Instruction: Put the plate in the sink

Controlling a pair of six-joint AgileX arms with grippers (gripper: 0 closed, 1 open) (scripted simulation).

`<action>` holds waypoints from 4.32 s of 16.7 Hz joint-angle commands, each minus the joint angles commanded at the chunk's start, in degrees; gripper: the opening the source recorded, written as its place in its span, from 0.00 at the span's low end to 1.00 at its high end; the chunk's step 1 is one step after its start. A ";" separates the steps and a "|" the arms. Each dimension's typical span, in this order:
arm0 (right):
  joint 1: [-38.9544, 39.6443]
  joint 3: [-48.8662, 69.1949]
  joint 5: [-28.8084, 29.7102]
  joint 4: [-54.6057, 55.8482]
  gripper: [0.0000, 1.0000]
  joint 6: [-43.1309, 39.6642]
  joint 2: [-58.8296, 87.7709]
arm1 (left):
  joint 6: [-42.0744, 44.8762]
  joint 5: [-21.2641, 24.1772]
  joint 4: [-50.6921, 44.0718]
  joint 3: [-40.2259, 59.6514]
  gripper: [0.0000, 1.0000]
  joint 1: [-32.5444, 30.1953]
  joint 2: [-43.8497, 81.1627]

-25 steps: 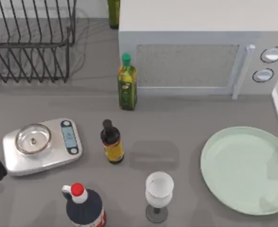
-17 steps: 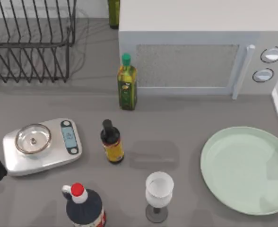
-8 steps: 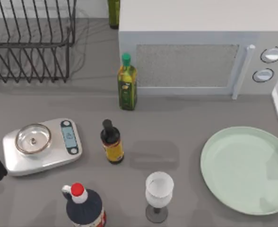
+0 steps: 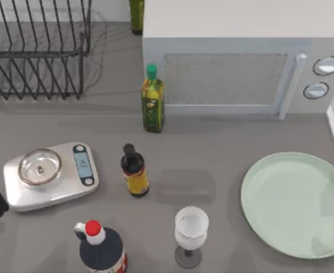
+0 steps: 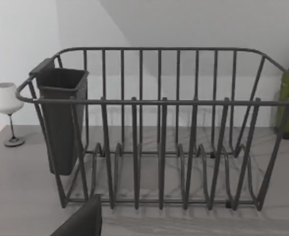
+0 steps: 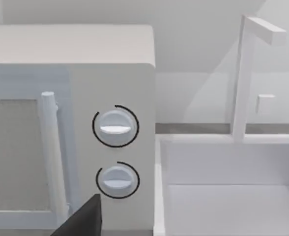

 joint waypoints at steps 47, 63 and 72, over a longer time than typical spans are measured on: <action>35.59 66.52 0.10 -40.00 0.92 36.57 116.05 | 0.00 0.00 0.00 0.00 1.00 0.00 0.00; 35.59 66.52 0.10 -40.00 0.00 36.57 116.05 | 0.00 0.00 0.00 0.00 1.00 0.00 0.00; 35.10 71.25 1.07 -44.06 0.00 36.18 111.13 | 0.00 0.00 0.00 0.00 1.00 0.00 0.00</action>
